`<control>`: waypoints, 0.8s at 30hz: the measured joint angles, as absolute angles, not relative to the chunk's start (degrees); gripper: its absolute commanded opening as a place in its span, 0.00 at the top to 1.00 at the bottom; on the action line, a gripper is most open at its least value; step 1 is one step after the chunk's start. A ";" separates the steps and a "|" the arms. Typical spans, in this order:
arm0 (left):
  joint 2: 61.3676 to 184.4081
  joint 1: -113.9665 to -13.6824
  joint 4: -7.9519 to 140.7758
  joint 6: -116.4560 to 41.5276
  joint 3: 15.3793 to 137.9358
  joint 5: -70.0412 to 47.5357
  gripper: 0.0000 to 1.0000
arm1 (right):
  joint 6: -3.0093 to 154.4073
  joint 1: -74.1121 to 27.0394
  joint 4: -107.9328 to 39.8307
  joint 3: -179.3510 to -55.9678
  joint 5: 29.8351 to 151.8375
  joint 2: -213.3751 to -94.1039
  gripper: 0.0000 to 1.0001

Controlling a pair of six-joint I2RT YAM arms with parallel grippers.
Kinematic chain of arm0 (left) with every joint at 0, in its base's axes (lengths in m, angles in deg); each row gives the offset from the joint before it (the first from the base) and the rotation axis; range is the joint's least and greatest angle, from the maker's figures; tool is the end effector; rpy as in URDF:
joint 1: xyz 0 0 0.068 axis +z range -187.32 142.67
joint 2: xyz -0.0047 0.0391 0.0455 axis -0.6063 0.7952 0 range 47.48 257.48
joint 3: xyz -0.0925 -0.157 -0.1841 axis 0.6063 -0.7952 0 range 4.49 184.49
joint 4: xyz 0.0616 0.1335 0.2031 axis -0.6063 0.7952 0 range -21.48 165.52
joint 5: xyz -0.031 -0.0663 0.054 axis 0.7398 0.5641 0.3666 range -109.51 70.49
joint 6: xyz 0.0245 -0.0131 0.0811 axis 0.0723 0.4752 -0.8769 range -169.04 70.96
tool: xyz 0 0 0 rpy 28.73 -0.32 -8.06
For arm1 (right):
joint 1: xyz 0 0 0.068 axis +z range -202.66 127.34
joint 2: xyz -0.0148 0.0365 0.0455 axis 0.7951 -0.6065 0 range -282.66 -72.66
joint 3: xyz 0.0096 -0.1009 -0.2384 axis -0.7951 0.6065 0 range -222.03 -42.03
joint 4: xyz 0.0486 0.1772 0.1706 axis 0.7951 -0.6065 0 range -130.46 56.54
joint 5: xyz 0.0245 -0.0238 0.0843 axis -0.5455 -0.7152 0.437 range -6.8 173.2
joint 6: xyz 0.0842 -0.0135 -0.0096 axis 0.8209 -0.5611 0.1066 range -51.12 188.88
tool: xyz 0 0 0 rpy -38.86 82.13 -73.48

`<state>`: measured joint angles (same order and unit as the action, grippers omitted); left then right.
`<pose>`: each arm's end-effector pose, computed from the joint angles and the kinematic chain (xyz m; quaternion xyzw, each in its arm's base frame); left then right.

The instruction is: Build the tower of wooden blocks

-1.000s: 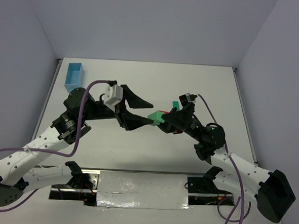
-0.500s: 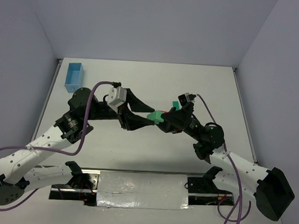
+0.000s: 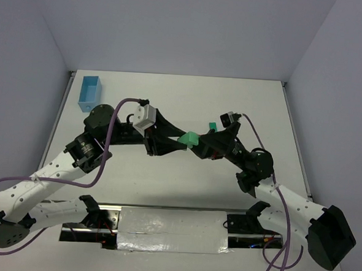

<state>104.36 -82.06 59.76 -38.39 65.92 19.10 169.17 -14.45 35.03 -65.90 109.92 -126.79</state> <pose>0.1380 -0.2031 0.4316 0.4195 0.4838 -0.5256 0.5600 0.1493 0.1609 0.3377 0.0408 0.4711 0.8543 0.2158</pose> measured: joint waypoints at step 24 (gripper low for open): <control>146.85 -51.94 108.66 -88.66 100.06 13.96 1.00 | 126.69 -44.43 -30.49 -74.43 122.05 -104.36 0.00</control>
